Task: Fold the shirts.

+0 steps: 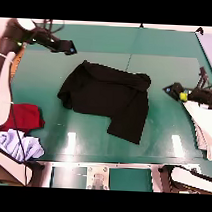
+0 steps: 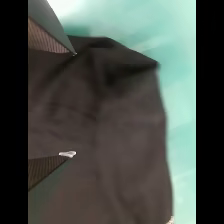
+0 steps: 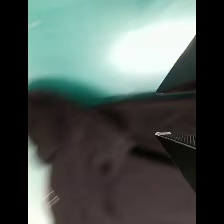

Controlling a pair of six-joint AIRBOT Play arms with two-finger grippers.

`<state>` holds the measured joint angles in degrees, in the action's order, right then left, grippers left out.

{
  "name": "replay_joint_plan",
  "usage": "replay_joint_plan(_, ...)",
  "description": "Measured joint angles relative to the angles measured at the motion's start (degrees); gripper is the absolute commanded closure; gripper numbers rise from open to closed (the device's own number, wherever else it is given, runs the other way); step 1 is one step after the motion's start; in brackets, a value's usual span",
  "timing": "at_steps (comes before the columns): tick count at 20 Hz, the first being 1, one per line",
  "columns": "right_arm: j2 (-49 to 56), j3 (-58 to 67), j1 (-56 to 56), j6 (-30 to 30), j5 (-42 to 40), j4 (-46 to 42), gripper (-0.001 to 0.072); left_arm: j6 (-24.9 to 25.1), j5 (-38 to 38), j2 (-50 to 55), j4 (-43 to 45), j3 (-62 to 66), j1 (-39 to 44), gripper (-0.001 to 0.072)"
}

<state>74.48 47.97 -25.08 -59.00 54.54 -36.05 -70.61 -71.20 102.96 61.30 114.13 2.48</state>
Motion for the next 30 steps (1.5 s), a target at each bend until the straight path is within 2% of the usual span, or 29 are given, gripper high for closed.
replay_joint_plan(3, 2.43, -4.04, 0.24, -0.39, 1.75, -1.51, 0.0396, -1.84, -7.39, 0.13, -0.20, 1.14, -2.40, -0.0010)
replay_joint_plan(8, 8.66, -5.49, 6.51, -0.37, 1.92, 1.22, 0.0406, -3.72, -13.94, 0.20, -0.20, -0.07, -3.63, -0.0009)
replay_joint_plan(9, 9.66, -5.09, 7.78, -0.35, 1.86, 2.01, 0.0477, -3.91, -14.97, 0.20, -0.31, -0.76, -3.65, -0.0009)
replay_joint_plan(10, 10.34, -4.59, 8.83, -0.26, 1.55, 2.12, 0.0622, -3.98, -15.78, 0.20, -0.33, -1.62, -3.65, -0.0009)
replay_joint_plan(11, 10.97, -3.85, 9.64, -0.22, 1.11, 1.90, 0.0688, -4.15, -16.70, 0.20, -0.33, -2.71, -3.72, -0.0008)
replay_joint_plan(15, 11.58, 1.49, 8.83, -0.31, 1.92, 0.90, 0.0690, -5.42, -19.52, -0.15, -0.24, -8.48, -3.89, -0.0006)
replay_joint_plan(16, 11.28, 2.73, 7.65, -0.83, 2.27, -0.37, 0.0689, -5.70, -20.11, -0.76, -0.28, -10.40, -3.87, 0.0126)
replay_joint_plan(17, 10.78, 3.80, 5.99, -1.64, 2.47, -1.64, 0.0689, -5.90, -20.50, -1.64, -0.28, -12.66, -3.87, 0.0173)
replay_joint_plan(20, 9.73, 5.16, 0.55, -3.48, 3.72, -5.03, 0.0689, -6.27, -21.33, -5.49, 0.24, -19.71, -3.87, 0.0172)
replay_joint_plan(25, 9.29, 4.09, -3.65, -4.13, 4.90, -7.82, 0.0689, -8.39, -17.64, -16.72, 0.96, -36.24, -3.80, 0.0172)
replay_joint_plan(28, 9.18, 3.74, -4.31, -3.72, 4.96, -7.72, 0.0689, -11.76, -9.03, -25.55, 0.20, -49.88, -2.19, 0.0172)
replay_joint_plan(30, 9.18, 3.63, -4.50, -3.54, 4.96, -7.48, 0.0690, -14.12, -0.37, -30.53, -1.18, -59.87, 0.98, 0.0172)
